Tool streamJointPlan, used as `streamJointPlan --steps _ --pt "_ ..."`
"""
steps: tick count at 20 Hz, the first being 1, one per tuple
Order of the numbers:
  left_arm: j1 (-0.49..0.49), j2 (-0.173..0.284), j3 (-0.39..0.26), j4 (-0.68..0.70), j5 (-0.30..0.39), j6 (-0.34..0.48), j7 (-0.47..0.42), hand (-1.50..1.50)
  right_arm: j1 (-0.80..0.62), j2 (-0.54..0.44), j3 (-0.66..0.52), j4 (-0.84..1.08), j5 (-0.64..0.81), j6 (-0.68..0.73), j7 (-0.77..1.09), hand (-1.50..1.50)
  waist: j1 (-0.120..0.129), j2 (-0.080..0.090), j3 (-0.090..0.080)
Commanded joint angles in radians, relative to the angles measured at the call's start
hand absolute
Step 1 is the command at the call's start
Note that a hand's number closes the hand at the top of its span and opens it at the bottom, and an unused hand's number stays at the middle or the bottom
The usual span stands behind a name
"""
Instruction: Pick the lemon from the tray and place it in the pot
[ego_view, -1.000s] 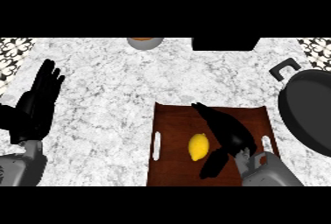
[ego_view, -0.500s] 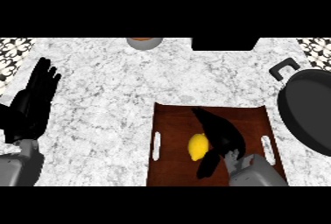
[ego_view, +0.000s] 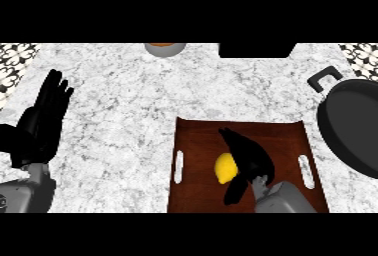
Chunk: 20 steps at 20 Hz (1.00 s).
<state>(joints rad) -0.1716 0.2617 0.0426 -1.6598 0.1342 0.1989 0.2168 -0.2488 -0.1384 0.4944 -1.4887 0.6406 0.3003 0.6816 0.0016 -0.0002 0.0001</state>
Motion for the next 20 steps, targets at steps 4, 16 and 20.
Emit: streamJointPlan --steps 4,16,20 --pt "-0.059 -0.031 0.013 0.006 -0.040 0.010 0.045 0.00 0.010 0.009 -0.062 0.014 0.047 0.066 -0.003 -1.50 -0.003 0.000 0.000" --pt "-0.052 -0.052 0.044 0.022 -0.056 -0.028 0.047 0.00 -0.041 0.081 -0.045 0.249 0.203 -0.037 -0.269 1.50 0.000 0.000 0.000" --pt "-0.077 -0.038 0.075 0.033 -0.041 -0.055 0.070 0.00 -0.019 0.074 -0.064 0.193 0.214 0.020 -0.268 1.50 -0.002 0.000 0.000"
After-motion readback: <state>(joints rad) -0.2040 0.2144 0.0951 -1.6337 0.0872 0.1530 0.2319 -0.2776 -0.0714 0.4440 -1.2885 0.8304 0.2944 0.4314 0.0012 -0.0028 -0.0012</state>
